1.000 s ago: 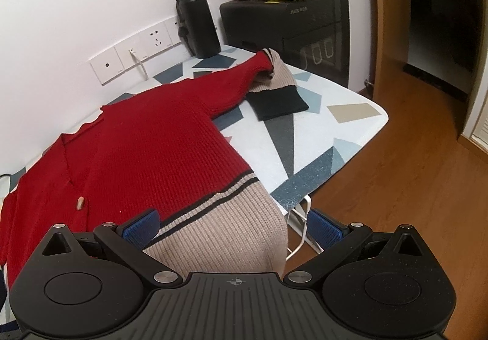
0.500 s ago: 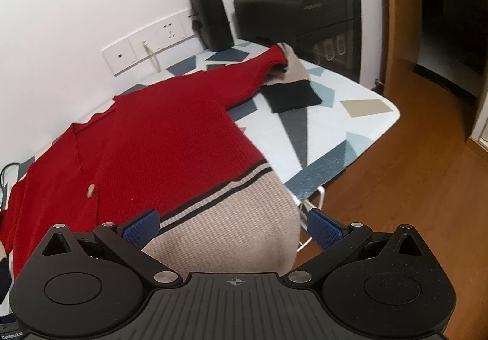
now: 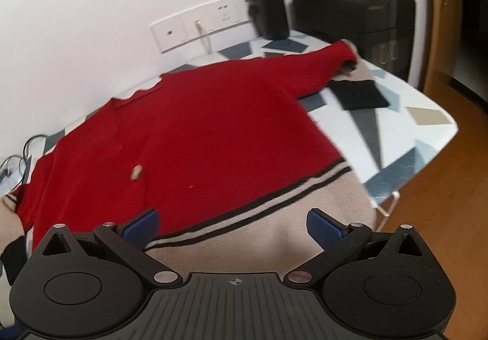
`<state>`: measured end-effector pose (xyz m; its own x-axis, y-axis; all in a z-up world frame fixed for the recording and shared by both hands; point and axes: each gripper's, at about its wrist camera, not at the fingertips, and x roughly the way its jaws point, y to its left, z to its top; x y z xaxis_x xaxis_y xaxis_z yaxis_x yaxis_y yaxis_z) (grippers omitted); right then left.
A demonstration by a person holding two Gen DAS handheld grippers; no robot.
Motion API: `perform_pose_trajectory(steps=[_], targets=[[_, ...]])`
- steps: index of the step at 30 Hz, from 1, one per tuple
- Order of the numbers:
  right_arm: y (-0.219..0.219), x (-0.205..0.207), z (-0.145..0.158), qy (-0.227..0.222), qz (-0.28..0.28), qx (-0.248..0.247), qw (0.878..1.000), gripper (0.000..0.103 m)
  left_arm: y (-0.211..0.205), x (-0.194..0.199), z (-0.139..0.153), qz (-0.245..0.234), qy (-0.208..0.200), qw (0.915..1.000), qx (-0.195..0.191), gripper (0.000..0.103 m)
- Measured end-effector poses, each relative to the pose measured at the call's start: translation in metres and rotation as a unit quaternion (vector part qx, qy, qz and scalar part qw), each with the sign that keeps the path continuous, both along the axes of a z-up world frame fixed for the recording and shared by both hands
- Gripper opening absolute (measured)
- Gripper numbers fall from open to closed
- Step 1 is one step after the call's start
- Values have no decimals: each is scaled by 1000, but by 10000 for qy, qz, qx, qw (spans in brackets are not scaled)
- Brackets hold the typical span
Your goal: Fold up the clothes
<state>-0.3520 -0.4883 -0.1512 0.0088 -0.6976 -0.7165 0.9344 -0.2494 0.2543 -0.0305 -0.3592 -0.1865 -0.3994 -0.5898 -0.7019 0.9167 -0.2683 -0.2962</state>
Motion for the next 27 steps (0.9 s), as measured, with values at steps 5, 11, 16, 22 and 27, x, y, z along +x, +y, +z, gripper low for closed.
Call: perform_pose_trajectory(steps=[5, 11, 16, 22, 27], targets=[[-6, 21, -15, 89, 177, 167, 9997, 102, 22, -8, -32, -257, -498, 9983, 173, 103], [-4, 31, -25, 242, 251, 432, 9985, 102, 1, -9, -71, -293, -518, 9977, 317, 103], [5, 29, -15, 583, 252, 343, 9974, 102, -23, -28, -87, -718, -341, 9966, 209, 103], [23, -5, -17, 675, -229, 429, 9965, 102, -44, -53, -98, -893, -309, 9951, 296, 103], [41, -44, -33, 607, -634, 519, 9948, 102, -49, -62, -100, -676, -276, 9968, 340, 102]])
